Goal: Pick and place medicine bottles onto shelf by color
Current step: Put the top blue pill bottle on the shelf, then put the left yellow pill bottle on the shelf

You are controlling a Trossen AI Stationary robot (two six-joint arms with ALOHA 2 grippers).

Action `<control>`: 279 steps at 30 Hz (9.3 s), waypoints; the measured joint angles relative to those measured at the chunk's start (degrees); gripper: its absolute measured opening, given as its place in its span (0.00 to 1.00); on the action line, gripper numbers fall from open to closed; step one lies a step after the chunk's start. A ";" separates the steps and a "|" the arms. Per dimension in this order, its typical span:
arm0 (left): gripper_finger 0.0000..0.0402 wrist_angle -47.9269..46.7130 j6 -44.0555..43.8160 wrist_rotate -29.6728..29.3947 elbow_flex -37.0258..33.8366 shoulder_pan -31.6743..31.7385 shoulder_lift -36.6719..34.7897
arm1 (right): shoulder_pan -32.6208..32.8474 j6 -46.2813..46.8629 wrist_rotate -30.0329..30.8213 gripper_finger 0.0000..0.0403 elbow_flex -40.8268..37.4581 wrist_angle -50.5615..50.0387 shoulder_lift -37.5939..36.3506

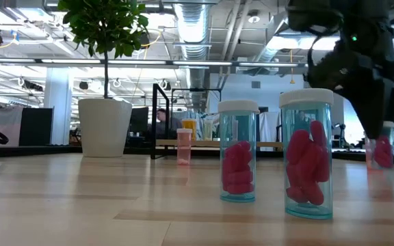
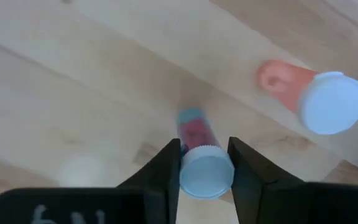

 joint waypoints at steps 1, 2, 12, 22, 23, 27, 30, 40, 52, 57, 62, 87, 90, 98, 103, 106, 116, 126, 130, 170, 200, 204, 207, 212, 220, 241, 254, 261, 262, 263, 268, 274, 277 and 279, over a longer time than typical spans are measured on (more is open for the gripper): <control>0.59 0.00 0.00 0.00 0.00 0.00 0.01 | -0.43 -0.88 -0.04 0.31 0.75 -0.07 0.00; 0.59 -0.01 -0.01 0.00 0.00 0.00 0.00 | -1.01 -2.04 -0.06 0.33 1.63 -0.04 0.00; 0.59 -0.17 0.62 0.00 0.00 0.00 0.02 | -13.90 -19.81 0.00 0.36 9.84 -1.60 0.00; 0.59 -0.17 0.60 0.00 0.00 0.00 0.02 | -28.97 -36.83 0.23 0.35 16.68 -2.77 0.00; 0.59 -0.17 0.64 0.00 0.00 0.02 0.01 | -30.24 -38.33 0.28 0.35 17.24 -2.74 0.00; 0.59 -0.17 1.10 0.05 0.00 0.67 0.02 | -35.02 -43.13 1.48 0.35 18.51 -1.68 0.00; 0.59 -0.15 1.09 0.00 0.00 1.57 0.00 | -38.44 -45.82 2.29 0.35 18.75 -1.01 0.00; 0.59 -0.13 1.06 -1.89 0.00 3.95 0.00 | -45.08 -52.60 2.37 0.36 18.78 2.79 0.06; 0.59 -0.11 -0.60 -4.53 0.00 4.46 0.02 | -47.06 -65.14 8.83 0.36 30.93 -6.57 14.62; 0.59 -0.15 -1.00 -4.57 0.00 4.46 0.02 | -48.99 -70.29 9.69 0.35 37.46 -8.10 19.28; 0.59 -0.18 -1.04 -4.59 0.00 4.46 0.02 | -52.10 -75.28 9.65 0.35 39.94 -8.09 22.50; 0.59 -0.17 -1.77 -9.22 0.00 4.46 0.02 | -55.67 -81.71 10.95 0.35 42.08 -6.57 26.23; 0.59 -0.17 -1.88 -9.22 0.00 4.46 0.02 | -55.46 -82.49 10.90 0.36 42.08 -7.00 26.23; 0.59 -0.17 -2.06 -9.22 0.00 4.46 0.02 | -55.46 -85.73 10.72 0.35 41.95 -5.37 26.25; 0.59 -0.17 -2.50 -9.20 0.00 4.46 0.02 | -55.31 -87.47 10.53 0.35 41.93 -5.58 26.27; 0.59 -0.17 -2.55 -9.21 0.00 4.46 0.02 | -55.10 -89.58 10.25 0.35 41.93 -5.51 26.27; 0.59 -0.17 -2.57 -9.20 0.00 4.46 0.02 | -55.12 -94.17 6.68 0.35 41.91 -5.42 26.27; 0.59 -0.20 -2.57 -9.18 0.00 4.46 0.02 | -55.31 -95.15 6.68 0.35 41.91 -5.42 26.27; 0.59 -0.20 -2.57 -9.18 0.00 4.46 0.02 | -55.24 -96.26 6.68 0.36 41.91 -5.36 26.27; 0.59 -2.14 -3.05 -8.74 -0.02 3.67 0.02 | -55.74 -107.61 6.28 0.34 41.01 -3.09 26.32; 0.59 -2.13 -4.08 -8.83 -0.02 3.68 0.02 | -56.20 -107.16 6.09 0.35 41.01 -2.70 26.32; 0.59 -2.38 -4.69 -8.79 -0.01 3.67 0.02 | -55.98 -106.36 6.09 0.35 41.01 -2.69 26.32; 0.59 -2.58 -4.91 -8.77 -0.01 3.67 0.02 | -55.95 -105.64 6.04 0.36 41.01 -2.69 26.32; 0.59 -2.58 -4.93 -8.74 -0.02 3.69 0.02 | -55.96 -105.59 6.04 0.37 41.01 -2.71 26.32; 0.59 -2.58 -4.93 -8.74 -0.02 3.67 0.02 | -55.96 -103.02 5.96 0.36 41.03 -2.69 26.32; 0.59 -2.58 -5.03 -8.74 -0.02 3.69 0.02 | -55.96 -102.45 4.73 0.46 41.05 -2.56 26.32; 0.59 -2.56 -6.11 -9.09 -0.02 3.67 0.02 | -56.11 -101.02 7.79 0.56 46.48 -9.28 26.27; 0.59 -2.56 -6.46 -9.11 -0.02 3.67 0.02 | -56.11 -95.53 7.81 0.58 53.99 -20.37 26.21; 0.59 -2.56 -6.46 -9.11 -0.02 3.67 0.02 | -56.09 -94.15 7.81 0.58 54.86 -22.46 26.21; 0.59 -2.56 -6.46 -9.11 -0.02 3.67 0.02 | -55.97 -92.57 7.80 0.58 55.68 -24.58 26.21; 0.59 -3.49 -6.47 -9.10 -0.02 3.69 0.02 | -55.15 -86.98 7.84 0.57 58.20 -33.26 25.97; 0.59 -7.38 -10.28 -7.03 -0.01 3.69 0.02 | -52.73 -80.88 7.87 0.55 58.02 -34.60 21.39; 0.59 -10.84 -13.02 -4.89 -0.02 3.69 0.02 | -50.45 -77.88 7.92 0.56 58.02 -34.65 16.91; 0.59 -13.12 -14.98 -3.86 -0.01 3.59 0.02 | -48.59 -75.25 7.90 0.56 58.04 -34.62 13.88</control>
